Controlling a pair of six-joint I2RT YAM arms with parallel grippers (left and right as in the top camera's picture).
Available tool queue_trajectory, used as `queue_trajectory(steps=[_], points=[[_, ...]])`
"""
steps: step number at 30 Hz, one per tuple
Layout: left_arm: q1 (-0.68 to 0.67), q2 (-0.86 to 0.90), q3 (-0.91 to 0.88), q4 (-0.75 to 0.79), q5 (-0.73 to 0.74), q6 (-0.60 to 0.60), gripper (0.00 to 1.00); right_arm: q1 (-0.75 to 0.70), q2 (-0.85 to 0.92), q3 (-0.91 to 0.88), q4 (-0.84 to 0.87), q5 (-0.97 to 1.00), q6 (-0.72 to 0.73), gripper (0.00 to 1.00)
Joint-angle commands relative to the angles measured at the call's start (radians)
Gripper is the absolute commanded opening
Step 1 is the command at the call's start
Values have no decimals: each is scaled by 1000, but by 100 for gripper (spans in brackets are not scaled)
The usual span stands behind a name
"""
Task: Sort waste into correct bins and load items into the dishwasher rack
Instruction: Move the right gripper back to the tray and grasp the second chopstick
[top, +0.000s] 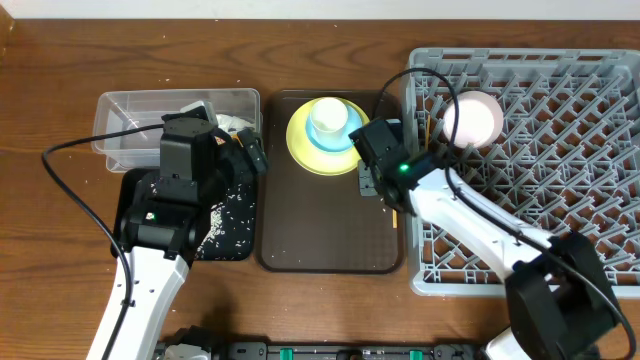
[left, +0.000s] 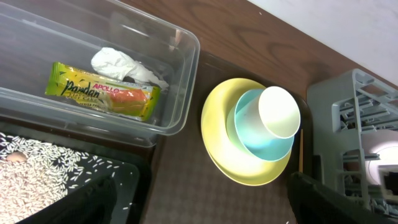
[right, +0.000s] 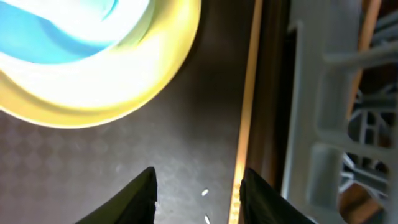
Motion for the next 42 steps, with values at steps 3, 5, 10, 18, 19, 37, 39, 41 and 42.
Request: queue_trajectory(steps=[3,5,10,18,19,37,39,41,42], points=[[4,2,18,-2,-9,10,90,10,74,6,20,37,29,45],[4,2,18,-2,-9,10,90,10,99,6,21,50,38,48],[5,2,18,-2,-9,10,90,9,146,6,40,58,77,53],[4,2,18,-2,-9,10,90,10,176,6,20,47,209,54],[4,2,18,-2,-9,10,90,10,177,6,17,43,216,55],[4,2,18,-2,-9,10,90,13,178,6,-19,-72,251,24],[4,2,18,-2,-9,10,90,13,178,6,-19,-72,251,22],[4,2,18,-2,-9,10,90,13,178,6,-19,-57,251,22],[4,2,18,-2,-9,10,90,13,178,6,-19,-45,251,23]])
